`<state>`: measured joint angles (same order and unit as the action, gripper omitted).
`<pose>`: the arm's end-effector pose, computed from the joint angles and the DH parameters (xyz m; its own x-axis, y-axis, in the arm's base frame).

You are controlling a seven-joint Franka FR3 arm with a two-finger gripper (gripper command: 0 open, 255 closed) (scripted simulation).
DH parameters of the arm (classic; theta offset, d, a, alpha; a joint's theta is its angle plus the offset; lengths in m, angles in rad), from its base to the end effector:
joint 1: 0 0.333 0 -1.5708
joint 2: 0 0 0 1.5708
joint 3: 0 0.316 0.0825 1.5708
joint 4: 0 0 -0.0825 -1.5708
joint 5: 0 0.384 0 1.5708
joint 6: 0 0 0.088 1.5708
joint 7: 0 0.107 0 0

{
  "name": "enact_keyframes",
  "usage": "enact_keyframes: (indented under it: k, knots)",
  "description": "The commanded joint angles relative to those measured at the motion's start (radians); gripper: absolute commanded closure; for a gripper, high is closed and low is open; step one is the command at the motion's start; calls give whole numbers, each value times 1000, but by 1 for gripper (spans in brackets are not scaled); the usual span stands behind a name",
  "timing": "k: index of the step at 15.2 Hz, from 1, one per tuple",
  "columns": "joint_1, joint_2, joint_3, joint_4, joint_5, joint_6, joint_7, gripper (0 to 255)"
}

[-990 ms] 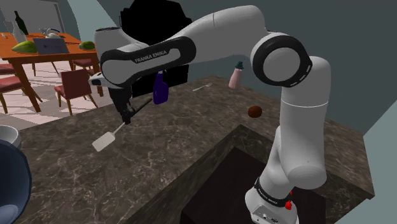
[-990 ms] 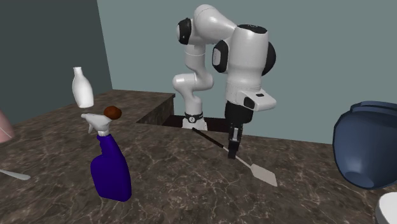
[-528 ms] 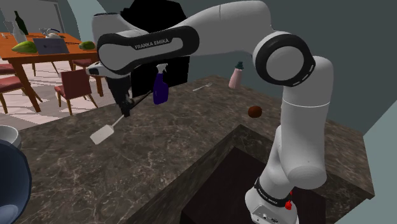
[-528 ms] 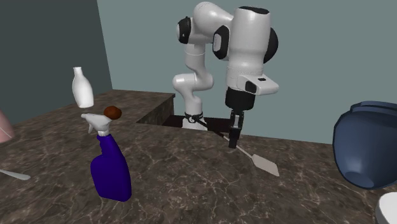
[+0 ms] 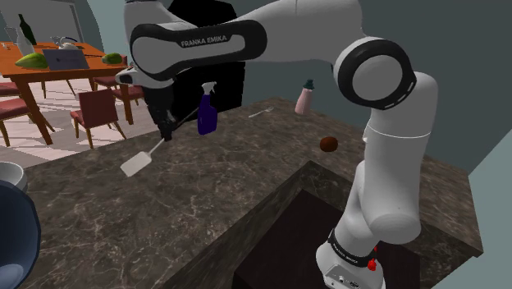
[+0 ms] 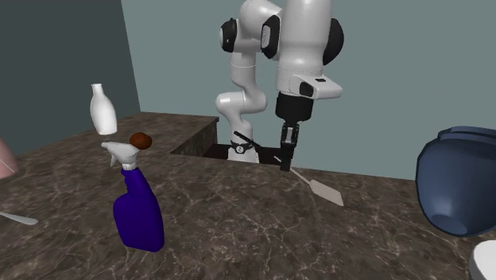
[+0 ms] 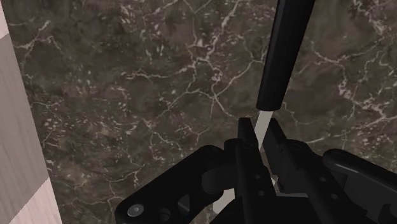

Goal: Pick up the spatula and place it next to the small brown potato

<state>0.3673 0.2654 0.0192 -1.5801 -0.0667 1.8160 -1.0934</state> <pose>0.5947 0.2348 0.4822 0.0741 0.9950 -0.0662 0.9972 -0.0743 0.0006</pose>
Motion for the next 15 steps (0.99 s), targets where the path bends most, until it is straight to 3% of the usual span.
enact_keyframes:
  k: [1, 8, 15]
  knots:
    - [-20, -51, -11, -72, 2, 23, -30, 255]
    - [-94, -221, -66, -297, 2, 85, -155, 255]
    - [-165, -352, -139, -454, -15, 121, -291, 255]
